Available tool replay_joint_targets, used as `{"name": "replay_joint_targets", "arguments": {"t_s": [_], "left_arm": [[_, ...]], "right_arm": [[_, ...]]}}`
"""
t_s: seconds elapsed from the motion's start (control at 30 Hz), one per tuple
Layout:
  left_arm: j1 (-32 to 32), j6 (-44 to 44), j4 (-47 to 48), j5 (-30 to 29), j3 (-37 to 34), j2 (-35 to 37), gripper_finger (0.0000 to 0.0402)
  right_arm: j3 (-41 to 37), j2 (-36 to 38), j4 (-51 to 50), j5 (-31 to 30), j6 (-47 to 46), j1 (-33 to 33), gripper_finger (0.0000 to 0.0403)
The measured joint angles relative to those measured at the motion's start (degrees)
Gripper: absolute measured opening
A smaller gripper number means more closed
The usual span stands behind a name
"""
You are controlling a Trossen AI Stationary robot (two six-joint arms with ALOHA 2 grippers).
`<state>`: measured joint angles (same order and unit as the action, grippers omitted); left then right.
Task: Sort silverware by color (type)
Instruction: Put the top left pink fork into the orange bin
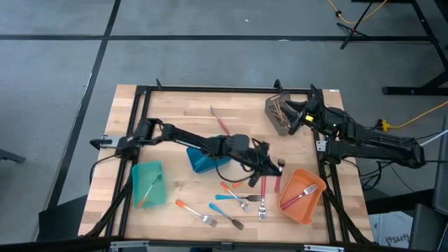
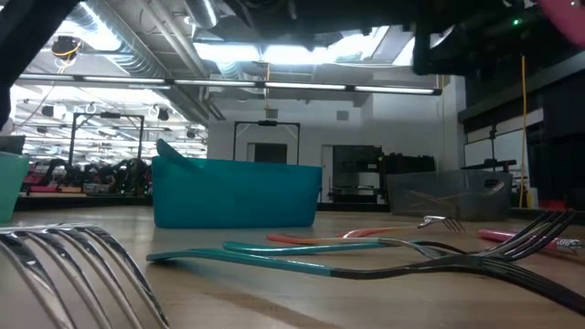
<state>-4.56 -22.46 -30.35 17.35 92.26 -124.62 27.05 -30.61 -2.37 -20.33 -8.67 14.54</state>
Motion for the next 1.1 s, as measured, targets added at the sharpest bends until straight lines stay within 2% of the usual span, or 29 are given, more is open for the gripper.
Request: {"name": "replay_joint_targets", "arguments": {"t_s": [0.3, 0.57, 0.73, 0.83, 1.1], "left_arm": [[-2.07, 0.04, 3.01, 2.71, 11.13, -8.46, 0.0017], [-3.47, 2.2, 2.89, 0.68, 12.73, -10.16, 0.0017], [-4.1, 5.5, 2.87, -0.75, 12.73, -10.16, 0.0017], [-4.15, 6.47, 2.91, -0.39, 12.73, -10.17, 0.0016], [-3.49, 6.54, 2.92, -0.22, 12.73, -10.16, 0.0016]], "right_arm": [[0.01, 0.0, -1.81, 1.92, -0.04, 2.89, 0.017], [0.02, 0.0, -2.18, 1.94, -0.41, 2.83, 0.017], [0.02, 0.0, -2.19, 2.05, -4.48, 2.76, 0.017], [0.02, 0.0, -1.9, 6.44, -7.63, 2.76, 0.017], [0.02, 0.17, -1.7, 26.17, -14.25, 2.74, 0.017]]}}
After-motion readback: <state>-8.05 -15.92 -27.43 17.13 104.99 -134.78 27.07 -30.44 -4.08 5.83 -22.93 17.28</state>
